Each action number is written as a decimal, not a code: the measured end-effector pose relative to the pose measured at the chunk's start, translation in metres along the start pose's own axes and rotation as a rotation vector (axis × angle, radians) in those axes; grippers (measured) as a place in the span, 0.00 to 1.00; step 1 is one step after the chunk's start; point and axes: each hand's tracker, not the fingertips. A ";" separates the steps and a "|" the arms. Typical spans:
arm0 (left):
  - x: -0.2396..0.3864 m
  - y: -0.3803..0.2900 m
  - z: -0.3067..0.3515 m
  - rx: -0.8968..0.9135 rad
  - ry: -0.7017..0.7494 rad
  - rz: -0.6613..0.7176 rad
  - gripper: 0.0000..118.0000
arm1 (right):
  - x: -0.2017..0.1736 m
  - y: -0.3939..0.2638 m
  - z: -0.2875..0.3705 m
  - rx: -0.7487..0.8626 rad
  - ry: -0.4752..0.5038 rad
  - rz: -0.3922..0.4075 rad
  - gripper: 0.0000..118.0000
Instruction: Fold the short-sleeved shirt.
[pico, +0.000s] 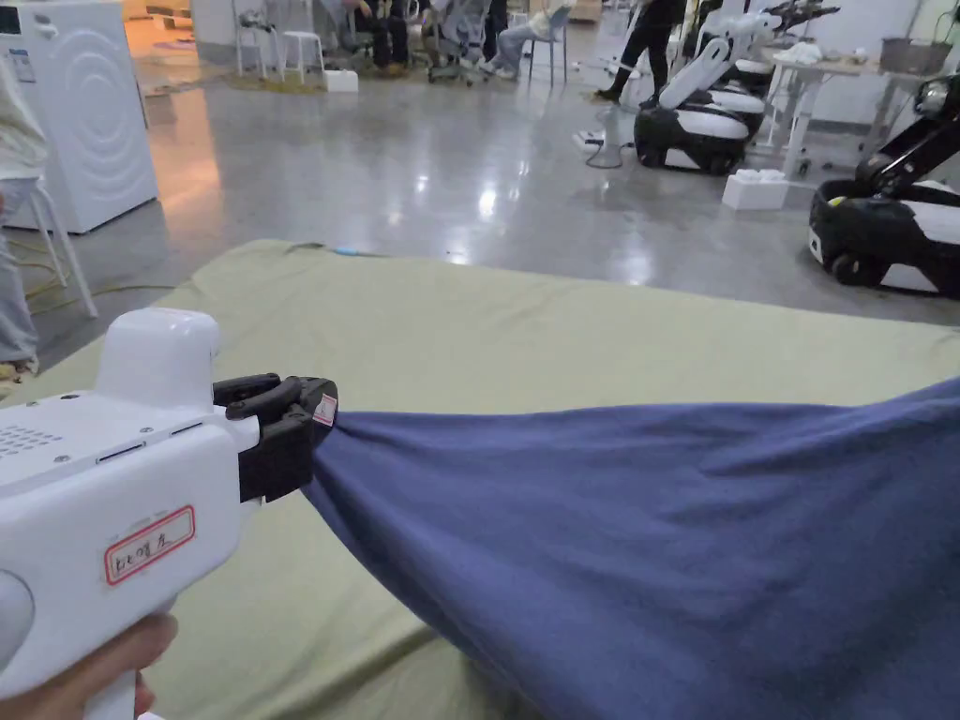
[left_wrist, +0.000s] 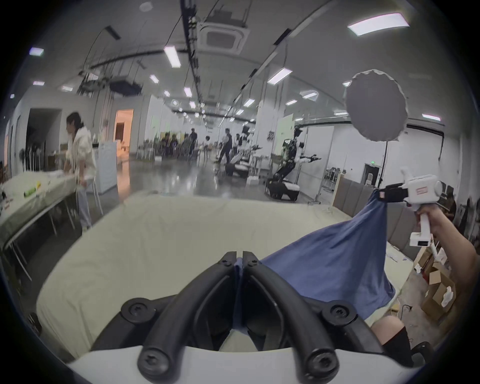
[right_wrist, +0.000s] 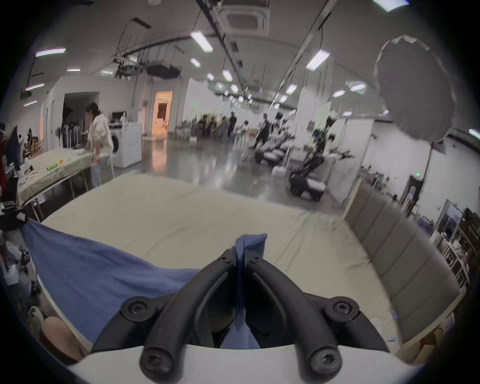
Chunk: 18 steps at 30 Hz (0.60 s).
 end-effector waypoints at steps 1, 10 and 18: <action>0.003 0.013 0.004 0.013 -0.006 -0.010 0.02 | 0.007 0.010 0.017 0.028 -0.021 -0.002 0.06; 0.018 0.115 0.031 0.146 -0.006 -0.072 0.02 | 0.050 0.091 0.117 0.238 -0.131 -0.037 0.06; 0.018 0.217 -0.002 0.249 0.068 -0.105 0.02 | 0.075 0.162 0.085 0.327 -0.152 -0.086 0.06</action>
